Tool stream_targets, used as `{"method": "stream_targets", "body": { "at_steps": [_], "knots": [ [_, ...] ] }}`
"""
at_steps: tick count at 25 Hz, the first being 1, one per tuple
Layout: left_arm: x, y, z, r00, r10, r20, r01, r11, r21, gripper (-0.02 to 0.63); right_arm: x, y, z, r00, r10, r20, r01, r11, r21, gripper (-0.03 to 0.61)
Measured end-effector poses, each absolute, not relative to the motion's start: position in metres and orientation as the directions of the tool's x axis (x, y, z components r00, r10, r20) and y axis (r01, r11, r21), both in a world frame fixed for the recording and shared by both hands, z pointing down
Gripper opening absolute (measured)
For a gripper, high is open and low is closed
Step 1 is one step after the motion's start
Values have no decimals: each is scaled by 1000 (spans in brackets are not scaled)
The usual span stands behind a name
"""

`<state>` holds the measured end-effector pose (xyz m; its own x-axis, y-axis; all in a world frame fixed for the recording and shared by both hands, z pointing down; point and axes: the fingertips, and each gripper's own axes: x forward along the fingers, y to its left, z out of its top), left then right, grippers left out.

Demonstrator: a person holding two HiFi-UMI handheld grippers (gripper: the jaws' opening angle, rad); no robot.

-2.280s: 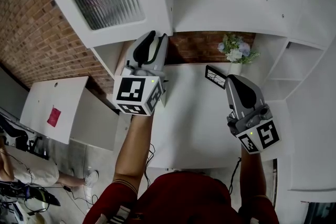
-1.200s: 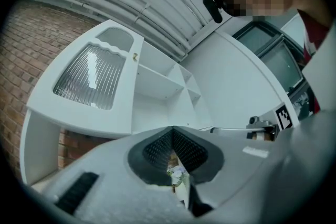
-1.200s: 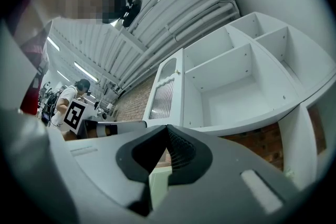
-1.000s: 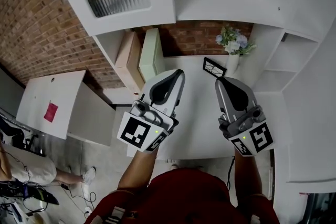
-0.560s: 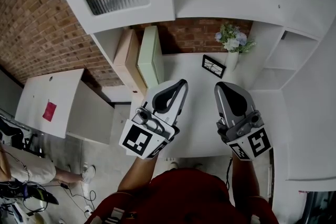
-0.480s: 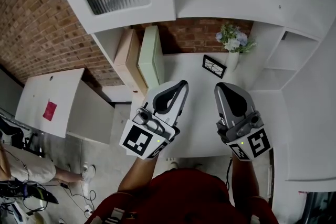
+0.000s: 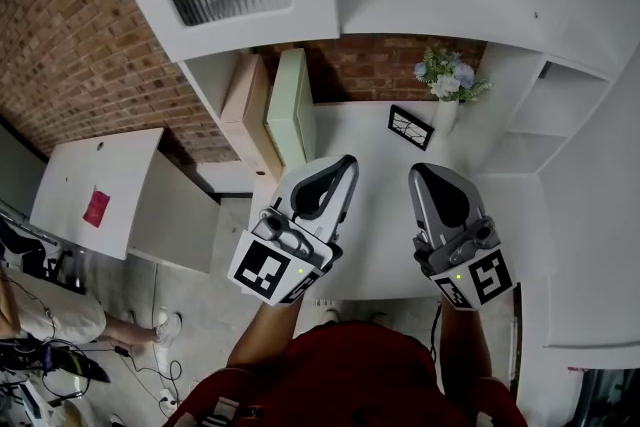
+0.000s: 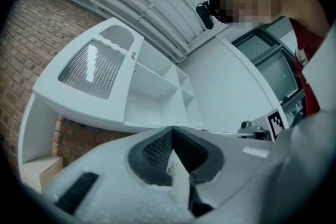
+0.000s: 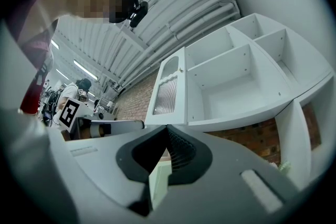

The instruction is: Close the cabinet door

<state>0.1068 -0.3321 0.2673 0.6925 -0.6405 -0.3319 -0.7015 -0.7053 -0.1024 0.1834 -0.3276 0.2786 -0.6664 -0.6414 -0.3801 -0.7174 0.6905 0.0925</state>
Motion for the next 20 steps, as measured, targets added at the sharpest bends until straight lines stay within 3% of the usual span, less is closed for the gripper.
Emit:
{"method": "stream_targets", "body": {
  "at_steps": [20],
  "knots": [
    [107,-326,267,696,-639,-327,-699,-706,-109,3,186,-321,280,-661,-645,-383,-721,688,85,12]
  ]
}}
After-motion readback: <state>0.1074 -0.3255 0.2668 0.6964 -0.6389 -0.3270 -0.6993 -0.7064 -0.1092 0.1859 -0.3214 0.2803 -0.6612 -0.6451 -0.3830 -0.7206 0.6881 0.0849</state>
